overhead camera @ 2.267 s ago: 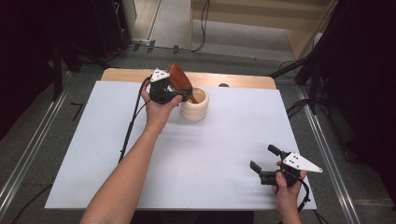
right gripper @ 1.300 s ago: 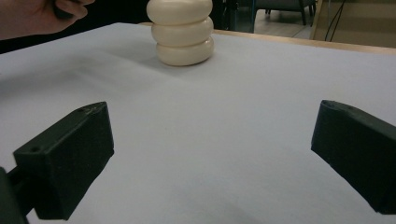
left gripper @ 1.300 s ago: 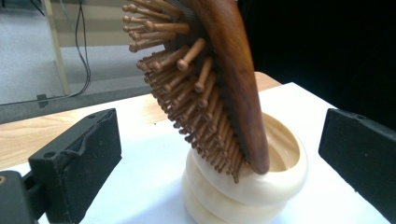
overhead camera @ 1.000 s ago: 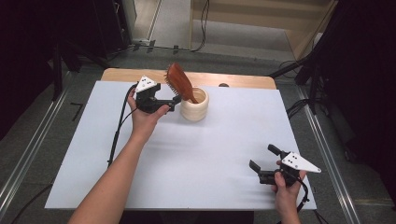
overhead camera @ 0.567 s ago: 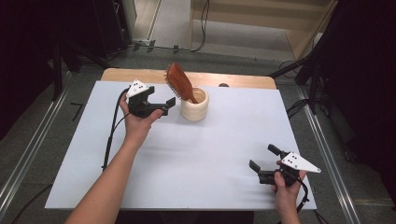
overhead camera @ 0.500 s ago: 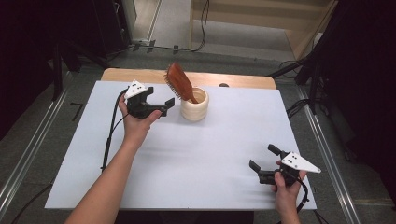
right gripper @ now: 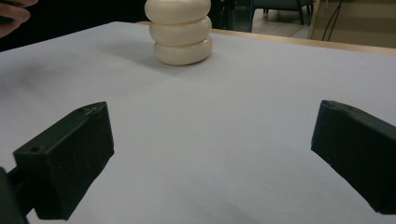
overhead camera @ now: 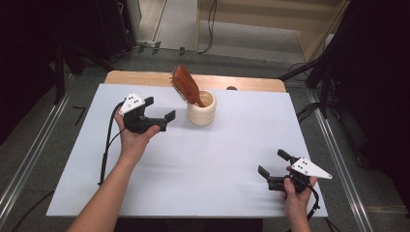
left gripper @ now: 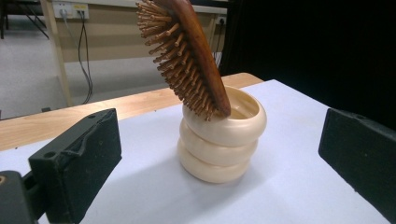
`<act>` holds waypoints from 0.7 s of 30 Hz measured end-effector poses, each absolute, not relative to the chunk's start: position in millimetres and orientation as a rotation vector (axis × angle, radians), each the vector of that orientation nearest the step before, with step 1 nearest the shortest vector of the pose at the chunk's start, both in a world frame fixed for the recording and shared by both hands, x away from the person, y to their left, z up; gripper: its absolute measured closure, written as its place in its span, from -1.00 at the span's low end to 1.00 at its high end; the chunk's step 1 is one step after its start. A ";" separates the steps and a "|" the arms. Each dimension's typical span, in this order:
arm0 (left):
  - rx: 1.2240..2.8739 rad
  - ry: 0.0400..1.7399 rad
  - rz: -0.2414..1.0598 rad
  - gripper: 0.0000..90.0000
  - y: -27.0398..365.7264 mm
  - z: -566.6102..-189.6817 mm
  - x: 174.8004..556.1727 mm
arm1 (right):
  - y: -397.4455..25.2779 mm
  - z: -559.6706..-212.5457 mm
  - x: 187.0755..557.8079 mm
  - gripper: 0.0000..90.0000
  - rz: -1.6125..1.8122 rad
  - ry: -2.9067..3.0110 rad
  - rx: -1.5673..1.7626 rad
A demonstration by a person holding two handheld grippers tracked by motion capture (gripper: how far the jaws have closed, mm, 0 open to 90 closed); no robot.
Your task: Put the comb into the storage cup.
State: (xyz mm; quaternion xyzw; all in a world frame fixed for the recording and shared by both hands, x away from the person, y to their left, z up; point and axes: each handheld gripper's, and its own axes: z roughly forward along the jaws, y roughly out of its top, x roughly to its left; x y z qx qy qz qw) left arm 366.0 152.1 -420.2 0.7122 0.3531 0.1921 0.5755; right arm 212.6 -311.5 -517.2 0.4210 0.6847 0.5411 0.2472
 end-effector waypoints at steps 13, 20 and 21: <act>1.681 0.806 0.465 -1.00 165.3 -428.3 339.4 | -311.1 -517.0 212.2 -1.00 1.470 1.869 1.150; 1.681 0.799 0.475 -1.00 172.0 -432.9 326.2 | -311.0 -517.0 212.1 -1.00 1.469 1.867 1.152; 1.680 0.799 0.475 -1.00 173.0 -433.9 324.3 | -310.8 -517.0 212.1 -1.00 1.469 1.866 1.152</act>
